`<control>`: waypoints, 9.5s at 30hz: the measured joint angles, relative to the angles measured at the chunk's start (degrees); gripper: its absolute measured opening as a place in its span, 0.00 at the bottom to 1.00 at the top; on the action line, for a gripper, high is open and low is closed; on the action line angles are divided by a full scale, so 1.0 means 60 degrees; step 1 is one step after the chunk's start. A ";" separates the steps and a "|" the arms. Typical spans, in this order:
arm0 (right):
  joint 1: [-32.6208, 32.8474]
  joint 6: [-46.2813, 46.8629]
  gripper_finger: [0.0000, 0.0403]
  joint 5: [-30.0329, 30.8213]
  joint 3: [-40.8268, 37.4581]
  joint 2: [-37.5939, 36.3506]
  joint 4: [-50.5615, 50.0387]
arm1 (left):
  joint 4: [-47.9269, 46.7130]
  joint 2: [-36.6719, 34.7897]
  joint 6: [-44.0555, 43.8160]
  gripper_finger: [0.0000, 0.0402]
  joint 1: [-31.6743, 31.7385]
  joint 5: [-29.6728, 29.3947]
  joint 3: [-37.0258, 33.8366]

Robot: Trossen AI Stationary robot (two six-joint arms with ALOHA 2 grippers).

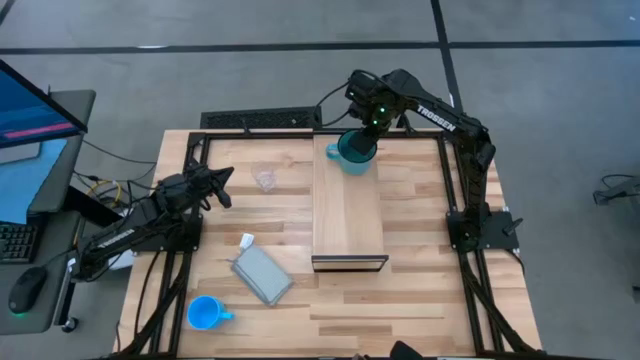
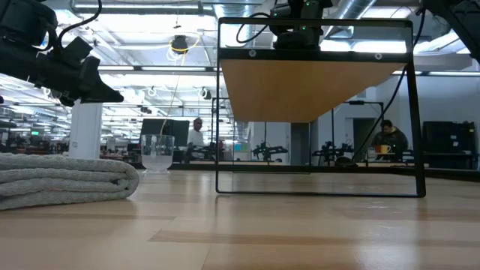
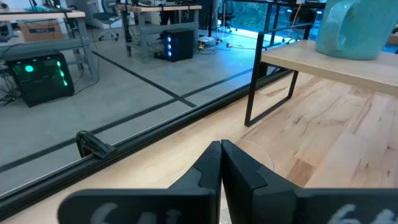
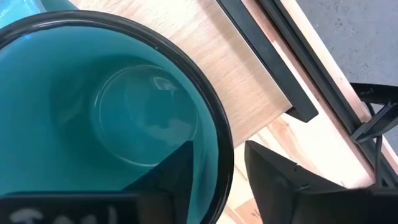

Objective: Stack small to large cups/mugs on shelf
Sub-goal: Put the blue mug on the shelf, then put the light blue mug on the shelf

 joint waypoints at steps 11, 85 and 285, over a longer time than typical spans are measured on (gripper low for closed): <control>0.0001 -0.0241 0.49 0.0011 0.0000 -0.0004 0.0703 | -0.0001 -0.0001 -0.0161 0.00 0.0000 -0.0007 0.0000; 0.0847 -0.1739 0.48 0.0263 0.2291 -0.1065 -0.0164 | -0.0004 -0.0004 -0.0732 0.00 0.0004 0.0051 -0.0004; 0.4973 0.4261 0.06 0.1229 -1.6946 -1.2710 1.3624 | -0.4478 1.0145 -0.5771 0.00 -0.9717 0.2244 0.7898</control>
